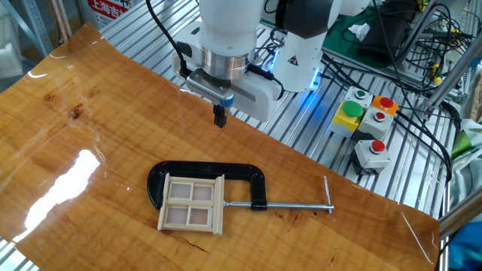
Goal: Open a sliding window
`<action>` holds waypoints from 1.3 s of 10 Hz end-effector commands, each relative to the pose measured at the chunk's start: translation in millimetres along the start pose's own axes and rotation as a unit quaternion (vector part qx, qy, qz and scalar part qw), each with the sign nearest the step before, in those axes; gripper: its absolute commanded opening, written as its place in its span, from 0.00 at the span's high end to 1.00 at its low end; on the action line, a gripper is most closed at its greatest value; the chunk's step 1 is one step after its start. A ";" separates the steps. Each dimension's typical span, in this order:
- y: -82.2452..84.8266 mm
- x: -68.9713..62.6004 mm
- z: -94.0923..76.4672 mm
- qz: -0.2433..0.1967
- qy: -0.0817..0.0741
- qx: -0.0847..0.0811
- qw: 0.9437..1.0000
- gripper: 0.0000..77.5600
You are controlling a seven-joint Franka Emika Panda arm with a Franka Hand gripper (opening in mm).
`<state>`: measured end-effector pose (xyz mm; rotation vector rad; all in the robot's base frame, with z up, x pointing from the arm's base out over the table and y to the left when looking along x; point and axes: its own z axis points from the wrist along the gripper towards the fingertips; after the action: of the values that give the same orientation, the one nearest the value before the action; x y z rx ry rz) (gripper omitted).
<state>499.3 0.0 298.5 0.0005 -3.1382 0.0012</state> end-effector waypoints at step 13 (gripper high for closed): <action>-28.0 -21.0 5.2 0.197 0.017 -0.005 0.980 1.00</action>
<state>514.2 -22.7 294.9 -0.5906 -3.0462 -0.0408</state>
